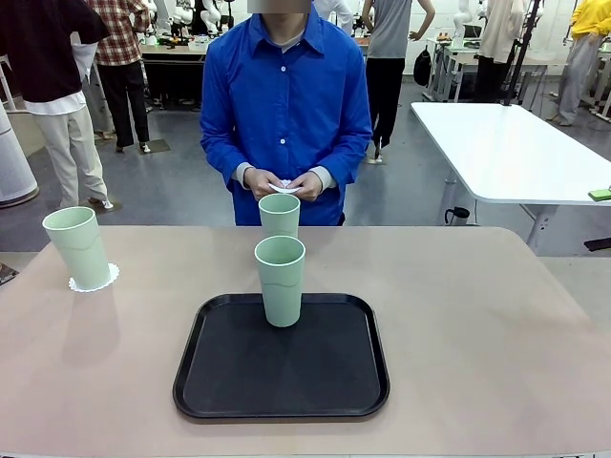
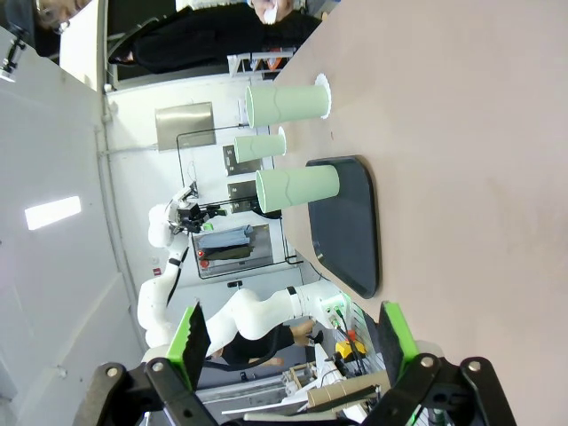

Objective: Place coasters on the table and set cups on them.
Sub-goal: Take one Reusable plastic cup from the Flat Tray and place it on a coaster set by the human.

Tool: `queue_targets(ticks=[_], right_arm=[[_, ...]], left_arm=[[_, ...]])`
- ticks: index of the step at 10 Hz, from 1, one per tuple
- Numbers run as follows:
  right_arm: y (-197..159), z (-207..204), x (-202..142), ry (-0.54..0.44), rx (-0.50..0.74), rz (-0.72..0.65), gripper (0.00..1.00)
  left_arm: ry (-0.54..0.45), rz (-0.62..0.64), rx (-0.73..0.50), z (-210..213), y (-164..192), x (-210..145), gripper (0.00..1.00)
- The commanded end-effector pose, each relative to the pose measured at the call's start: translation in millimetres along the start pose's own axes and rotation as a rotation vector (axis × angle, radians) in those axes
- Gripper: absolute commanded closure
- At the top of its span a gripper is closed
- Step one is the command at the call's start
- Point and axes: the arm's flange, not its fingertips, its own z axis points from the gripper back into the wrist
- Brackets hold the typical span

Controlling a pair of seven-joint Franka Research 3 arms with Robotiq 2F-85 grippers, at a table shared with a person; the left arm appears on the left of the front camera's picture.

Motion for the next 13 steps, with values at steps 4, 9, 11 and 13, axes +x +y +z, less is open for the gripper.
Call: queue_targets(ticks=[4, 9, 11, 13], right_arm=[[0.4, -0.8, -0.7, 0.004, 0.007, 0.001, 0.0], [0.4, -0.8, -0.7, 0.004, 0.007, 0.001, 0.0], [0.4, -0.8, -0.7, 0.004, 0.007, 0.001, 0.0], [0.4, -0.8, -0.7, 0.004, 0.007, 0.001, 0.0]], left_arm=[[-0.201, 0.194, -0.333, 48.6, 86.0, -22.3, 0.0], [-0.294, 0.258, -0.446, 59.0, 145.0, -57.5, 0.0], [-0.304, 0.278, -0.483, 50.6, 165.4, -54.1, 0.0], [-0.293, 0.281, -0.511, 45.7, 177.6, -51.0, 0.0]])
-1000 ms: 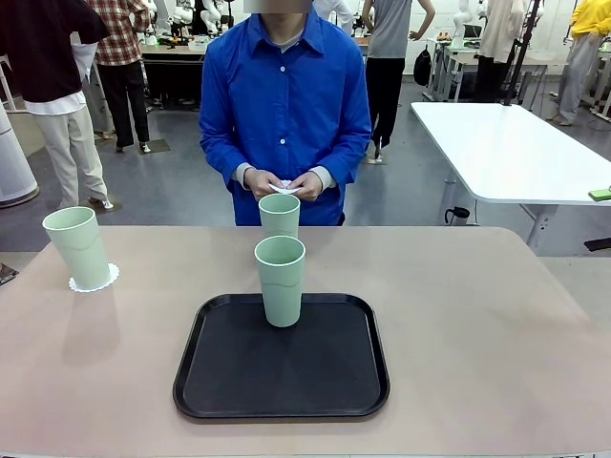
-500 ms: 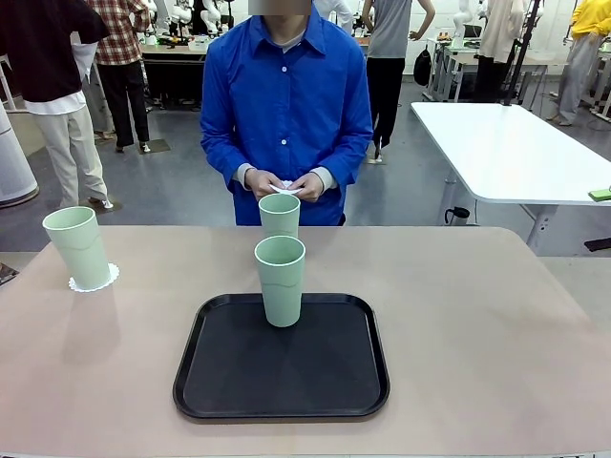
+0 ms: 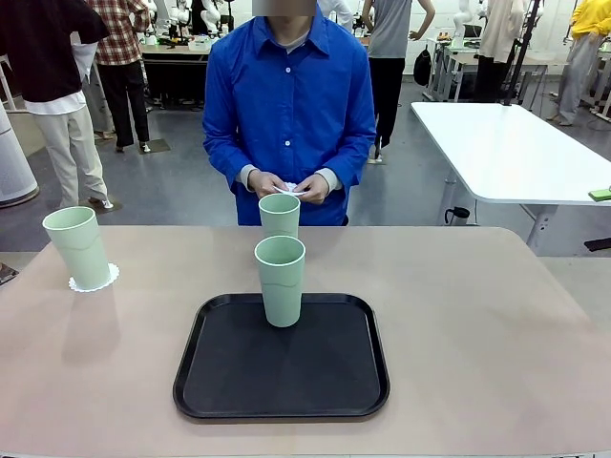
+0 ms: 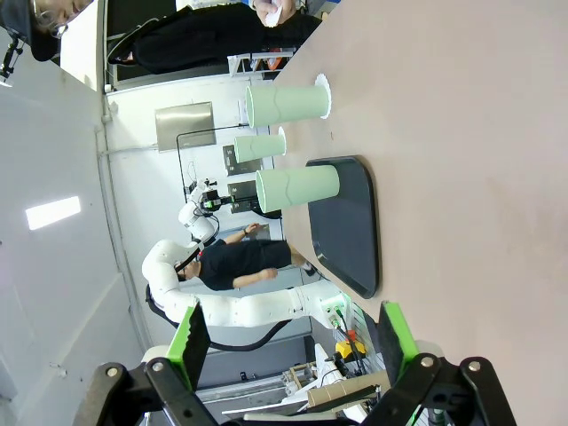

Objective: Place coasters on the table and set cups on them.
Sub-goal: Take one Reusable plastic cup from the Flat Tray and place it on a coaster set by the human.

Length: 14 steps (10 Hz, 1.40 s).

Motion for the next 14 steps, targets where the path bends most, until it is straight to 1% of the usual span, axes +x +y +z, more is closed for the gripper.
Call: queue_targets(ticks=[1, 2, 3, 14], right_arm=[[0.5, -0.8, -0.7, 0.004, 0.007, 0.001, 0.0], [0.5, -0.8, -0.7, 0.004, 0.007, 0.001, 0.0], [0.5, -0.8, -0.7, 0.004, 0.007, 0.001, 0.0], [0.5, -0.8, -0.7, 0.004, 0.007, 0.001, 0.0]], left_arm=[[0.014, -0.023, -0.027, 12.8, 0.3, 2.7, 0.0], [0.044, -0.04, -0.028, 12.9, -1.5, 3.1, 0.0], [0.008, 0.005, -0.008, 1.2, 3.8, 2.3, 0.0], [0.008, 0.005, -0.008, 1.2, 3.8, 2.3, 0.0]])
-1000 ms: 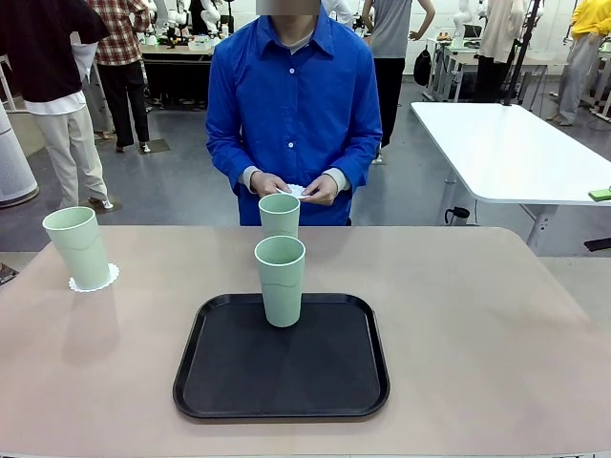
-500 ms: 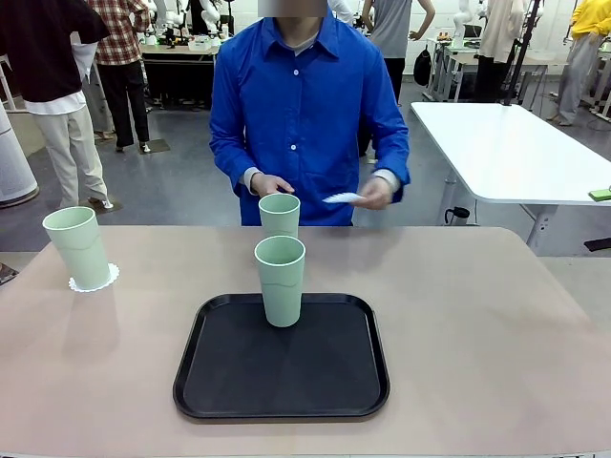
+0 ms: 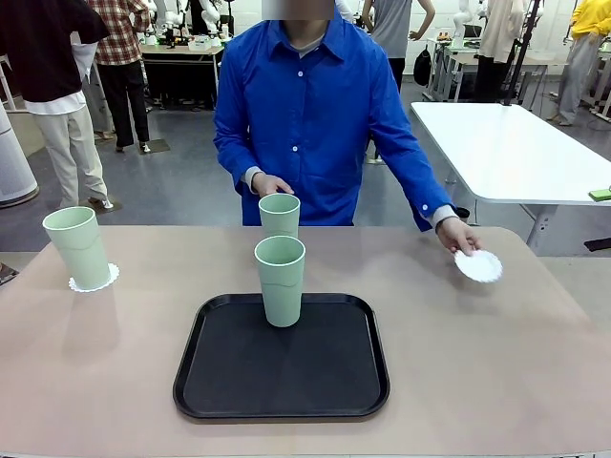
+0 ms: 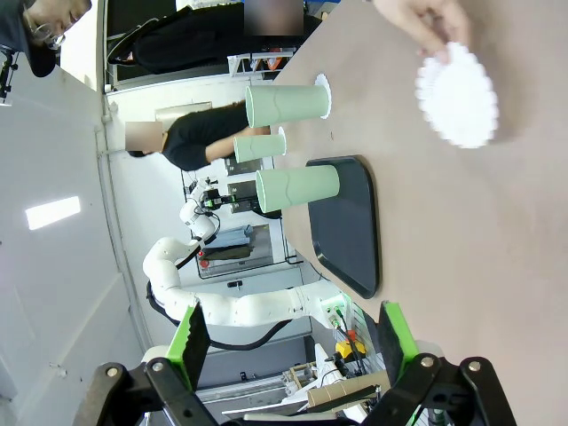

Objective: Place coasters on the table and set cups on them.
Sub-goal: Take one Reusable plastic cup from the Flat Tray and place it on a coaster set by the human.

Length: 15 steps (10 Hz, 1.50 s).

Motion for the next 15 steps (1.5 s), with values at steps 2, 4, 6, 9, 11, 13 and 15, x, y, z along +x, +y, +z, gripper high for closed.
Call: queue_targets(ticks=[2, 4, 6, 9, 11, 13, 15], right_arm=[[0.5, -0.8, -0.7, 0.004, 0.007, 0.001, 0.0], [0.5, -0.8, -0.7, 0.004, 0.007, 0.001, 0.0], [0.5, -0.8, -0.7, 0.004, 0.007, 0.001, 0.0], [0.5, -0.8, -0.7, 0.004, 0.007, 0.001, 0.0], [0.5, -0.8, -0.7, 0.004, 0.007, 0.001, 0.0], [0.5, -0.8, -0.7, 0.004, 0.007, 0.001, 0.0], [0.5, -0.8, -0.7, 0.004, 0.007, 0.001, 0.0]], left_arm=[[-0.01, 0.003, 0.008, -1.1, -0.7, -1.8, 0.0], [-0.01, 0.003, 0.008, -1.1, -0.7, -1.8, 0.0], [-0.01, 0.003, 0.008, -1.1, -0.7, -1.8, 0.0], [-0.01, 0.003, 0.008, -1.1, -0.7, -1.8, 0.0], [-0.01, 0.003, 0.008, -1.1, -0.7, -1.8, 0.0], [-0.01, 0.003, 0.008, -1.1, -0.7, -1.8, 0.0], [-0.01, 0.003, 0.008, -1.1, -0.7, -1.8, 0.0]])
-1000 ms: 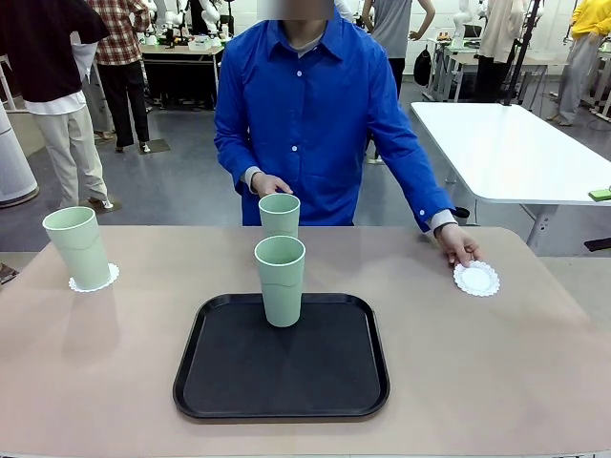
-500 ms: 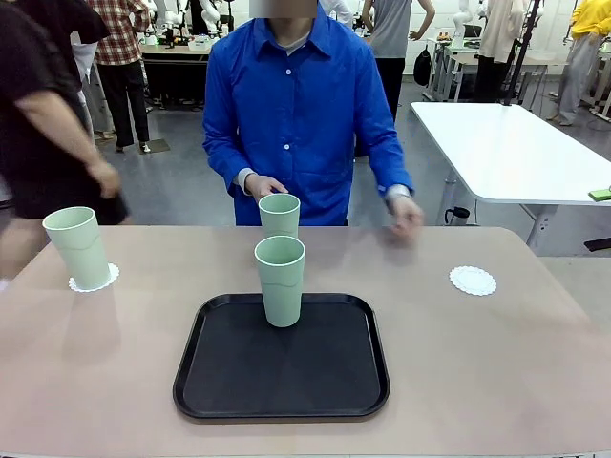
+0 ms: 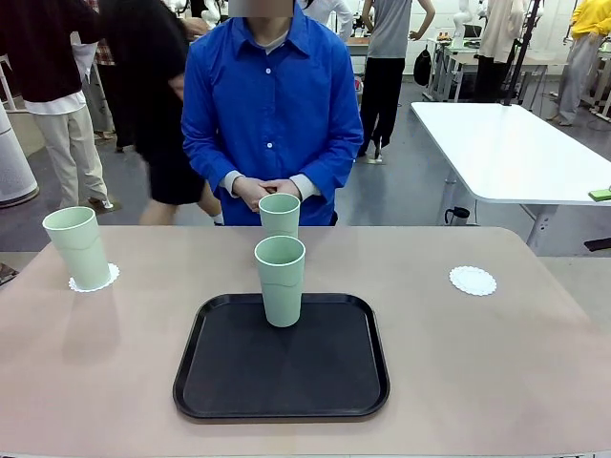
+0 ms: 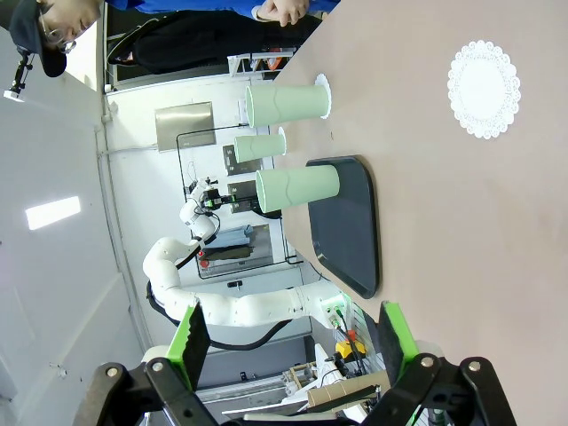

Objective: Place coasters on the table and set cups on them.
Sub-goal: Take one Reusable plastic cup from the Flat Tray and place it on a coaster set by the human.

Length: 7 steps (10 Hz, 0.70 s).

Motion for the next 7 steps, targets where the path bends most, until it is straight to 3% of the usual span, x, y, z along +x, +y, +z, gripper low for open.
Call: queue_targets(ticks=[1, 6, 7], right_arm=[[0.5, -0.8, -0.7, 0.004, 0.007, 0.001, 0.0], [0.0, 0.0, 0.0, 0.0, 0.0, 0.0, 0.0], [17.7, 4.2, 1.9, 0.107, -0.026, 0.115, 0.0]], left_arm=[[-0.01, 0.003, 0.008, -1.1, -0.8, -1.8, 0.0], [-0.01, 0.003, 0.008, -1.1, -0.8, -1.8, 0.0], [-0.01, 0.003, 0.008, -1.1, -0.8, -1.8, 0.0]])
